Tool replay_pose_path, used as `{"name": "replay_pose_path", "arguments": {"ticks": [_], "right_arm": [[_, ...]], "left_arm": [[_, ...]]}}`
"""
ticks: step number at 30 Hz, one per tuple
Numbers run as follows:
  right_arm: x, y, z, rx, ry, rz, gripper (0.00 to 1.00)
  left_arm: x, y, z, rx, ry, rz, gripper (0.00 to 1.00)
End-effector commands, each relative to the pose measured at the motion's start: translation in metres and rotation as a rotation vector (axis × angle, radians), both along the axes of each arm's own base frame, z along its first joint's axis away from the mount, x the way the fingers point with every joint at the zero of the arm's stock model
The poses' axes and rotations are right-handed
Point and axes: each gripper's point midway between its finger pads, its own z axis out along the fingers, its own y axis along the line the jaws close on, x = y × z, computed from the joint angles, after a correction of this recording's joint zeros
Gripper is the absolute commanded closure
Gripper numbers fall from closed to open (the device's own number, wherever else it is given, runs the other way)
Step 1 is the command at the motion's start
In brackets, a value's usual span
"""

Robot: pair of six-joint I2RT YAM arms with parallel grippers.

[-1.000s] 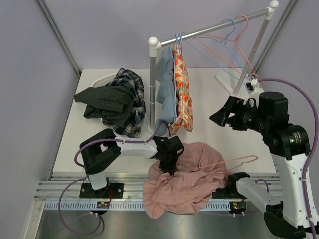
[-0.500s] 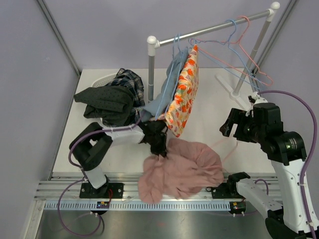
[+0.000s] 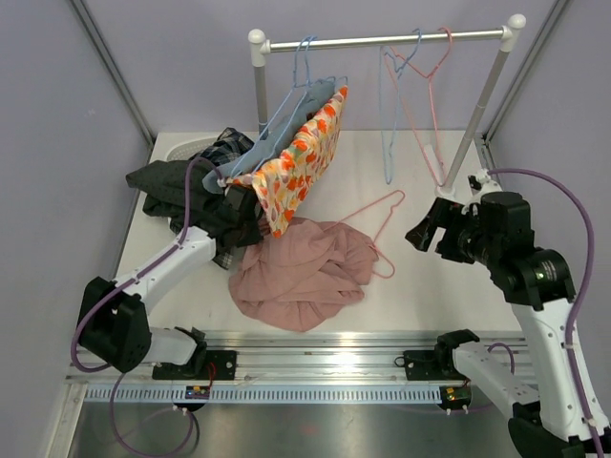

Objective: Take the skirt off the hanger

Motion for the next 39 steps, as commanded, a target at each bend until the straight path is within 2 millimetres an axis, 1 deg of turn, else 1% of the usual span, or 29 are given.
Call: {"name": "replay_pose_path", "arguments": {"ticks": [1,3,4,6,7,8,9,10,11,12,13,14,15,16,17,18,19,20,21,22,23,25,26,29,33,34,36,37,39], "right_arm": [[0.016,0.038,-0.031,0.136,0.083,0.110,0.12],[0.025,0.042,-0.049,0.146,0.102,0.106,0.12],[0.034,0.042,-0.062,0.143,0.103,0.096,0.12],[0.050,0.039,-0.079,0.114,0.121,0.061,0.12],[0.061,0.040,-0.082,0.109,0.106,0.053,0.12],[0.069,0.040,-0.086,0.103,0.105,0.044,0.12],[0.080,0.039,-0.095,0.089,0.120,0.028,0.12],[0.093,0.040,-0.093,0.089,0.092,0.018,0.12],[0.102,0.040,-0.094,0.079,0.085,0.008,0.12],[0.114,0.040,-0.106,0.060,0.108,-0.008,0.12],[0.126,0.040,-0.100,0.051,0.081,-0.015,0.12],[0.134,0.039,-0.102,0.039,0.085,-0.023,0.13],[0.147,0.037,-0.110,0.010,0.098,-0.040,0.13],[0.156,0.036,-0.112,-0.002,0.088,-0.048,0.13],[0.162,0.034,-0.117,-0.019,0.094,-0.058,0.14],[0.170,0.030,-0.133,-0.055,0.125,-0.078,0.14],[0.177,0.031,-0.135,-0.066,0.126,-0.073,0.14],[0.183,0.024,-0.143,-0.104,0.139,-0.105,0.15],[0.187,0.023,-0.162,-0.134,0.188,-0.107,0.16],[0.190,0.022,-0.168,-0.144,0.203,-0.111,0.17],[0.193,0.020,-0.184,-0.166,0.241,-0.122,0.19],[0.194,0.021,-0.202,-0.168,0.273,-0.130,0.20],[0.193,0.023,-0.216,-0.165,0.305,-0.126,0.21],[0.190,0.033,-0.240,-0.168,0.336,-0.115,0.24],[0.187,0.039,-0.257,-0.182,0.362,-0.119,0.31],[0.186,0.041,-0.260,-0.185,0.364,-0.115,0.37],[0.185,0.042,-0.270,-0.193,0.382,-0.119,0.42],[0.184,0.044,-0.273,-0.194,0.386,-0.115,0.50],[0.182,0.047,-0.282,-0.209,0.401,-0.110,0.53]], "left_arm": [[-0.006,0.005,-0.002,0.044,0.007,-0.012,1.00],[-0.015,-0.003,-0.008,0.031,0.013,-0.027,1.00],[-0.022,-0.014,-0.007,0.039,0.001,-0.059,1.00],[-0.032,-0.024,-0.010,0.053,0.000,-0.069,1.00],[-0.040,-0.035,-0.011,0.065,-0.001,-0.100,1.00],[-0.045,-0.040,-0.012,0.060,0.005,-0.106,1.00],[-0.048,-0.045,-0.012,0.060,0.007,-0.115,1.00],[-0.055,-0.055,-0.011,0.063,0.002,-0.146,1.00],[-0.060,-0.057,-0.011,0.066,0.009,-0.147,1.00],[-0.064,-0.061,-0.010,0.067,0.007,-0.156,1.00],[-0.072,-0.069,-0.008,0.073,0.000,-0.185,1.00],[-0.077,-0.069,-0.008,0.078,0.006,-0.183,1.00],[-0.080,-0.071,-0.006,0.082,0.005,-0.187,1.00],[-0.086,-0.075,-0.005,0.087,0.001,-0.204,1.00],[-0.091,-0.075,-0.001,0.077,0.000,-0.200,1.00],[-0.094,-0.075,0.001,0.072,-0.003,-0.205,1.00],[-0.099,-0.079,0.004,0.063,-0.008,-0.220,1.00],[-0.102,-0.078,0.005,0.059,-0.009,-0.219,1.00],[-0.104,-0.077,0.010,0.043,-0.021,-0.217,1.00],[-0.106,-0.077,0.013,0.038,-0.026,-0.221,1.00],[-0.107,-0.076,0.013,0.037,-0.026,-0.218,1.00],[-0.108,-0.075,0.019,0.022,-0.040,-0.218,1.00],[-0.108,-0.074,0.021,0.018,-0.046,-0.220,1.00],[-0.109,-0.074,0.025,0.013,-0.054,-0.226,1.00],[-0.109,-0.073,0.027,0.013,-0.058,-0.231,1.00],[-0.110,-0.073,0.028,0.008,-0.062,-0.232,1.00],[-0.111,-0.073,0.029,0.004,-0.063,-0.233,1.00],[-0.111,-0.073,0.031,-0.005,-0.069,-0.234,1.00],[-0.113,-0.073,0.032,-0.012,-0.069,-0.237,1.00]]}}
